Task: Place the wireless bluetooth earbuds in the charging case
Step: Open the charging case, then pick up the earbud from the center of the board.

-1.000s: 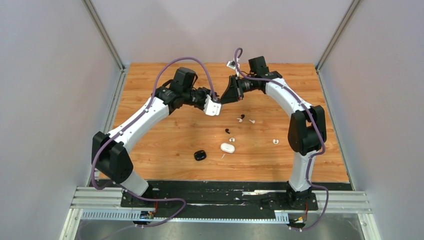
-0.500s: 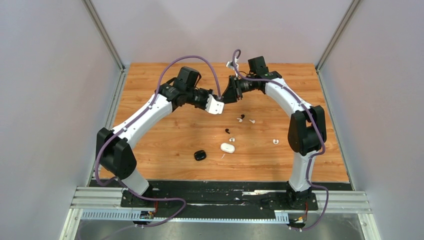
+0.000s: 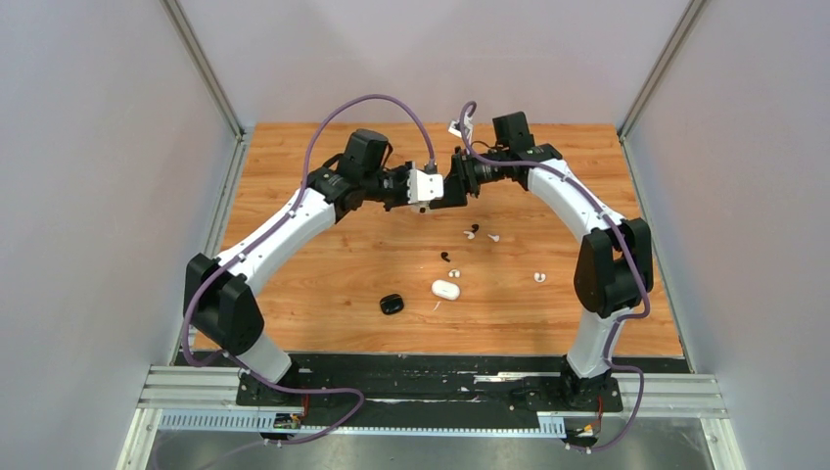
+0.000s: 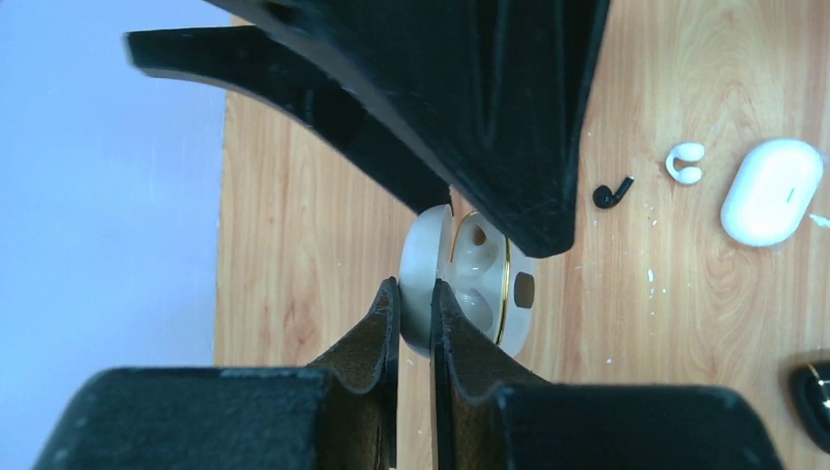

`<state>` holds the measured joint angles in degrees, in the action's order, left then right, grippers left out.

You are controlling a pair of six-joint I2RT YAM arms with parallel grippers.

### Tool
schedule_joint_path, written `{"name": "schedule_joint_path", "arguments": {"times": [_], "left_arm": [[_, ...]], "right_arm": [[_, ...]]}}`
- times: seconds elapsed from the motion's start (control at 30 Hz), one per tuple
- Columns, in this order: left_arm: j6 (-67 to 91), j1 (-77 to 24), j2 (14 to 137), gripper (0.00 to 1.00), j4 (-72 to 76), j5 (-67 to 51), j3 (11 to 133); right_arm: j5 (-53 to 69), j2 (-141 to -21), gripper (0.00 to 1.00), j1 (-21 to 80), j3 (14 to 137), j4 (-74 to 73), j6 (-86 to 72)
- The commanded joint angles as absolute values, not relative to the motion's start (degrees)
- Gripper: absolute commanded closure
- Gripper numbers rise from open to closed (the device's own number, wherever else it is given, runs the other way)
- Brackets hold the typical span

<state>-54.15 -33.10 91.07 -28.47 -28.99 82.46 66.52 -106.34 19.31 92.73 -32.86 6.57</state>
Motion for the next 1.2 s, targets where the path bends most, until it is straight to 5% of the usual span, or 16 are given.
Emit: {"name": "schedule_joint_path", "arguments": {"times": [0.0,0.33,0.87,1.17], "left_arm": [[-43.89,-33.41,87.26,1.0,-24.19,-27.58,82.63],[-33.7,-33.33,83.88,1.0,-22.43,-29.73,82.35],[-27.72,-33.36,82.18,1.0,-22.25,-27.65,79.2],[-26.93,-33.25,79.31,1.0,-22.05,-25.27,76.15]], "right_arm": [[64.01,-104.97,0.31,19.56,91.07,-30.29,6.86],[59.29,-106.0,0.38,19.6,90.87,-28.96,6.85],[64.14,-96.87,0.31,13.07,87.13,-38.25,16.36],[46.88,-104.52,0.65,8.48,84.85,-51.99,42.02]]}}
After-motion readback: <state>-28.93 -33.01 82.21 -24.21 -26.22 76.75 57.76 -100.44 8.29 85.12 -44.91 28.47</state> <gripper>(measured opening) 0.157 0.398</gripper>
